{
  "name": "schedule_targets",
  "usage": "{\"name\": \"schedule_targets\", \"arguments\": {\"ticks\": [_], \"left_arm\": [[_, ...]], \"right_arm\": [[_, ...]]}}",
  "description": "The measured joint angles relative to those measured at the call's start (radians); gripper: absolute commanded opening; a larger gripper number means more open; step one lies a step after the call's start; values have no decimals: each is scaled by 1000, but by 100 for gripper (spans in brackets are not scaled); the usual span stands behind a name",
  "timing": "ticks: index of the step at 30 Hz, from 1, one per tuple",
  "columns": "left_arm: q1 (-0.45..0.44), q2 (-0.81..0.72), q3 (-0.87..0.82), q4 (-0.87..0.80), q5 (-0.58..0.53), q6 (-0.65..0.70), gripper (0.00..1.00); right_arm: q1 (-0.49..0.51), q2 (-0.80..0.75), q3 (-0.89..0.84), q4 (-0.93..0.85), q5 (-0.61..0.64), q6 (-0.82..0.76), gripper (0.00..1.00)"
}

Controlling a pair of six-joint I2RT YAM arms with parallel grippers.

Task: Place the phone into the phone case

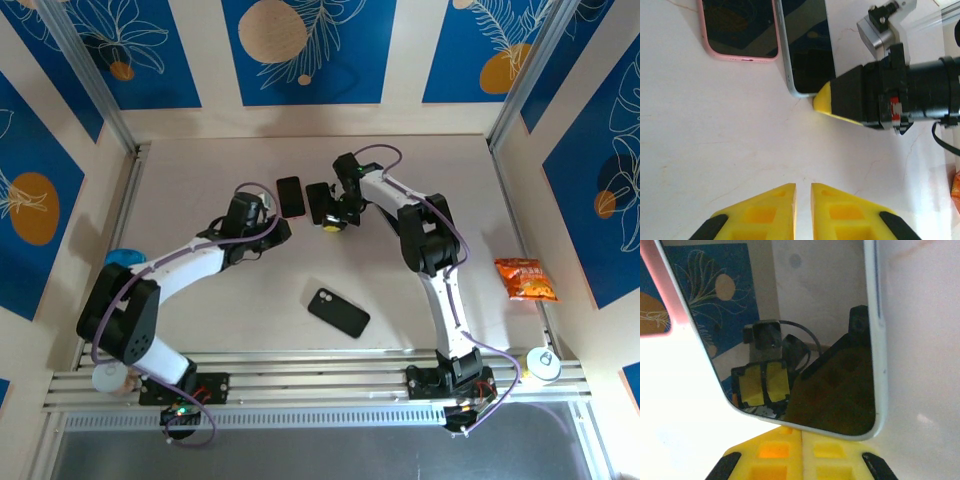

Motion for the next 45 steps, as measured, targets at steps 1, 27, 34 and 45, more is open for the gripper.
{"name": "schedule_targets", "arguments": {"ticks": [1,27,34,45], "left_arm": [[0,-6,-3,-3,-3,0,17],[-22,-107,-129,-65,-12,23,17],[-28,-126,-129,-87,-16,23,17],[-28,-134,-129,-90,-31,22,17]], "right_arm": [[0,14,24,1,2,0,0],[-379,-460,-468,186,158,-74,71],[-447,-283,-401,167,160,-73,73],[-396,-278,-392,182,162,-70,75]]}}
